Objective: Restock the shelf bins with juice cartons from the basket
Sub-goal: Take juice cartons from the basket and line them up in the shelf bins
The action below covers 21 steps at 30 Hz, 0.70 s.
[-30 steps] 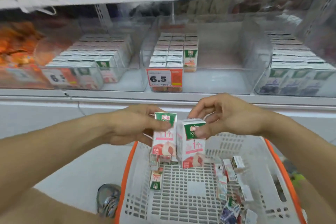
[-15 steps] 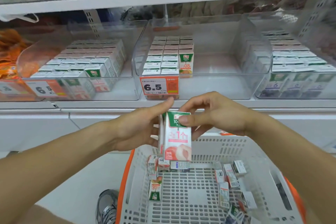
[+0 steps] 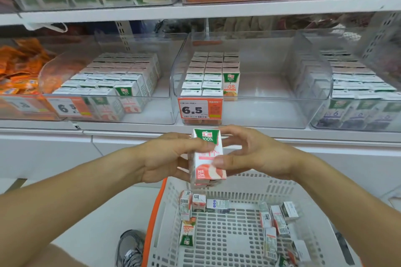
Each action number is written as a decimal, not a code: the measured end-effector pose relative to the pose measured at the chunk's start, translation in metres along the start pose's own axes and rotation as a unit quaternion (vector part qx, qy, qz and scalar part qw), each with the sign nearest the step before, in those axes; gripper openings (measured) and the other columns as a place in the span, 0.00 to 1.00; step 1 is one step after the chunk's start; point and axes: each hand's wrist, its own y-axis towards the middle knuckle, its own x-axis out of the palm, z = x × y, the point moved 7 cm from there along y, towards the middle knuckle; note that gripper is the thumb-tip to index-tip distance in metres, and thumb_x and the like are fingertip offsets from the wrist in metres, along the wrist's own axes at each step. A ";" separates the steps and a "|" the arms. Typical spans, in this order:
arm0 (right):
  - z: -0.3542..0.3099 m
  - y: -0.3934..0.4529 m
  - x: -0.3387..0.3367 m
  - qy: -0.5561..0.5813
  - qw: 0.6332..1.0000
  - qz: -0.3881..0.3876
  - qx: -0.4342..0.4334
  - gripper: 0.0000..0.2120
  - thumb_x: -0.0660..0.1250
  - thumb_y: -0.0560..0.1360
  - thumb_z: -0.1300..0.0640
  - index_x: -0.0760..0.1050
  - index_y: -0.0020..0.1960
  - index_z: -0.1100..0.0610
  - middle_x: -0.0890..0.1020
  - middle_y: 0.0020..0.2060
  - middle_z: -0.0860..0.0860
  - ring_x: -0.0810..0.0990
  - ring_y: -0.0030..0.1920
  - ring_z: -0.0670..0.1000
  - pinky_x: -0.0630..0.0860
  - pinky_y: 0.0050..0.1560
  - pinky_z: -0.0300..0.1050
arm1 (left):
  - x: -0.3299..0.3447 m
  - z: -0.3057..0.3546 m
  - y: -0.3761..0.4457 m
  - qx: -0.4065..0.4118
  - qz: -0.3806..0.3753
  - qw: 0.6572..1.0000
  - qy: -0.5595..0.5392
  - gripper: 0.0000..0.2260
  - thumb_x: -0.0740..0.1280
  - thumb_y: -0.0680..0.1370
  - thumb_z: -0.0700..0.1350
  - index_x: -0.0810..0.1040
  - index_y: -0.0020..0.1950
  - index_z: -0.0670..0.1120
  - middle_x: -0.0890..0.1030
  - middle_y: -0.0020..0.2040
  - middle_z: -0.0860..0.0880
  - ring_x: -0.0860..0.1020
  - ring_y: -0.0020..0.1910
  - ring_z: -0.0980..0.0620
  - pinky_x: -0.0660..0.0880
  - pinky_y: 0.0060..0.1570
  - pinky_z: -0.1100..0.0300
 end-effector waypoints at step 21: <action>-0.030 0.023 0.031 -0.160 0.974 0.053 -0.149 0.47 0.84 0.59 0.63 0.67 0.71 0.43 0.80 0.61 0.46 0.82 0.56 0.45 0.79 0.59 0.46 | -0.049 0.038 -0.045 0.166 0.099 0.909 0.370 0.32 0.85 0.57 0.51 0.76 0.57 0.58 0.82 0.47 0.58 0.82 0.45 0.56 0.82 0.44 0.57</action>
